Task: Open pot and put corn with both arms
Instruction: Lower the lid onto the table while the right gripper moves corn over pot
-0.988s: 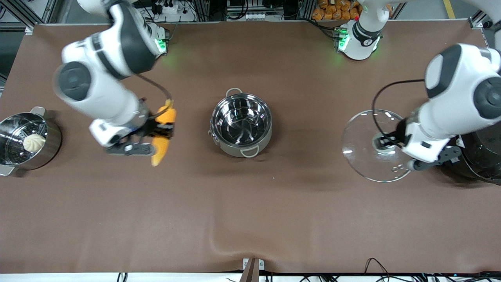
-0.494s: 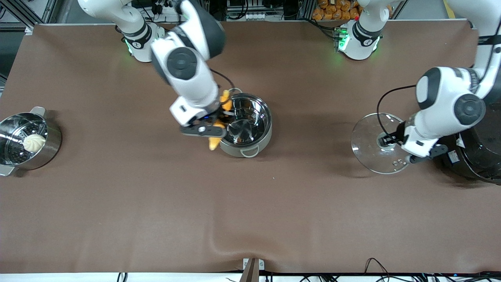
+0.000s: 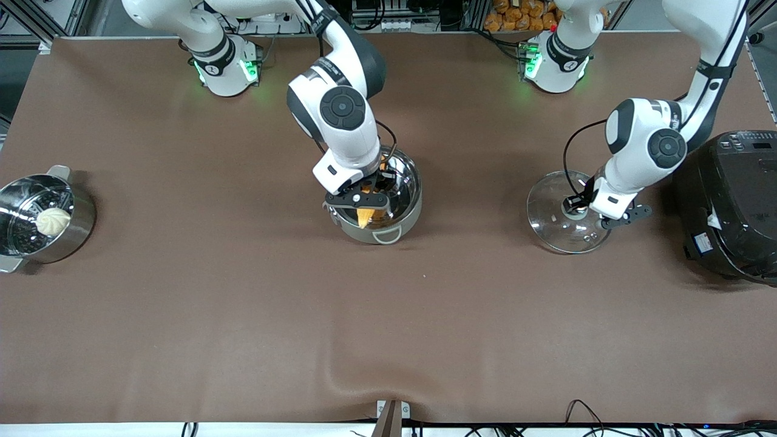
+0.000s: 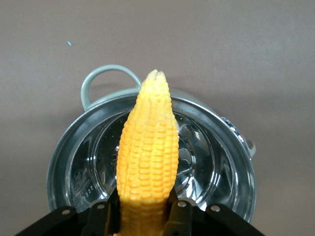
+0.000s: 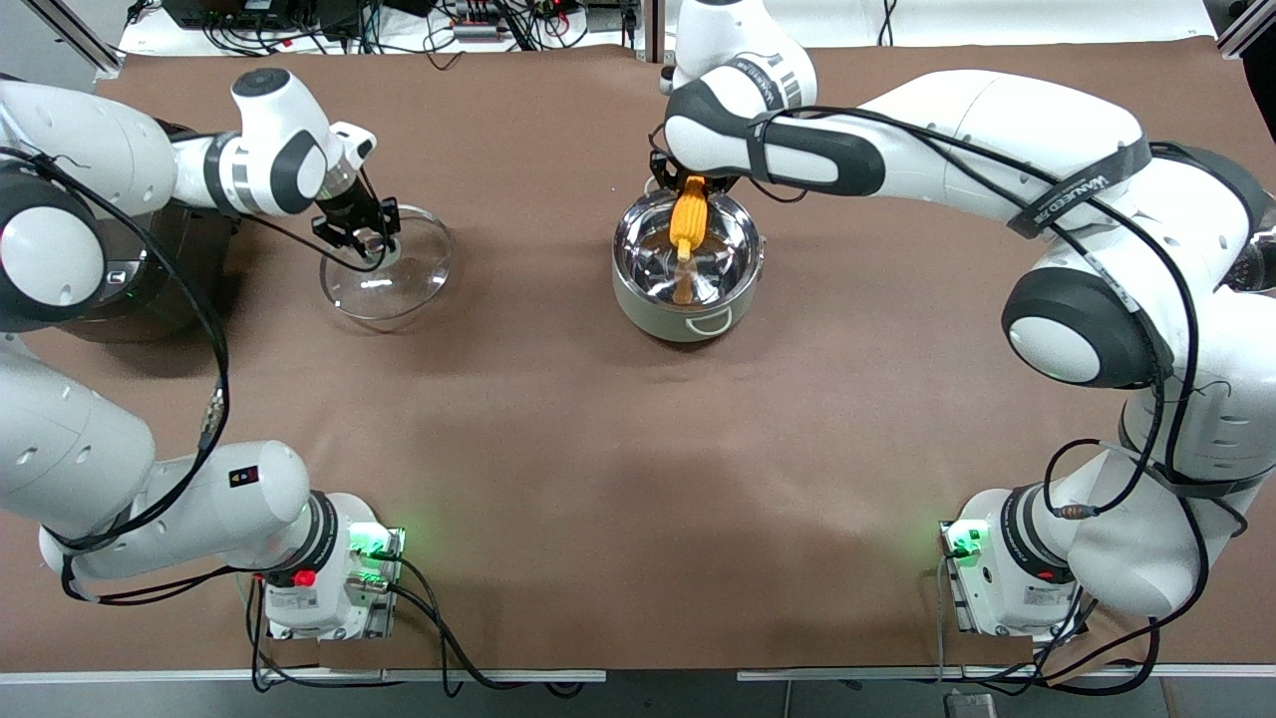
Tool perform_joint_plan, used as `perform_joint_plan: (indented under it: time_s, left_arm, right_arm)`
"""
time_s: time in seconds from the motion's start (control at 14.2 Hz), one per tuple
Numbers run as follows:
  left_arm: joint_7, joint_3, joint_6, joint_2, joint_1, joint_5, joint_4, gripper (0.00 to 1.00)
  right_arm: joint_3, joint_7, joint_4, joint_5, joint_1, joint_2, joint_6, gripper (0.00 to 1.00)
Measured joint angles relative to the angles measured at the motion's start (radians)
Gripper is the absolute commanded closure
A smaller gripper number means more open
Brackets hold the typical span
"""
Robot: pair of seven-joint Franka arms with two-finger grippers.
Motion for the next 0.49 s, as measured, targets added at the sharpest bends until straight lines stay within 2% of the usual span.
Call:
perform_joint_plan:
  time_s: [0.21, 0.28, 0.35, 0.42, 0.49]
  left_arm:
    - [0.000, 0.000, 0.098, 0.008, 0.000, 0.000, -0.053, 0.97]
    - [0.000, 0.000, 0.117, 0.014, 0.000, 0.000, -0.064, 0.78]
    - [0.000, 0.000, 0.126, 0.020, 0.000, 0.000, -0.068, 0.46]
    - [0.000, 0.000, 0.127, 0.020, 0.000, 0.000, -0.068, 0.00]
    - [0.000, 0.000, 0.132, 0.019, 0.001, 0.000, -0.067, 0.00]
  right_arm:
    - [0.000, 0.004, -0.020, -0.005, 0.011, 0.000, 0.022, 0.79]
    - [0.000, 0.004, -0.032, -0.006, 0.013, 0.000, 0.042, 0.79]
    - [0.000, 0.004, -0.044, -0.007, 0.015, 0.002, 0.061, 0.78]
    - [0.000, 0.004, -0.054, -0.008, 0.018, 0.005, 0.074, 0.78]
    - [0.000, 0.004, -0.060, -0.009, 0.021, 0.010, 0.081, 0.77]
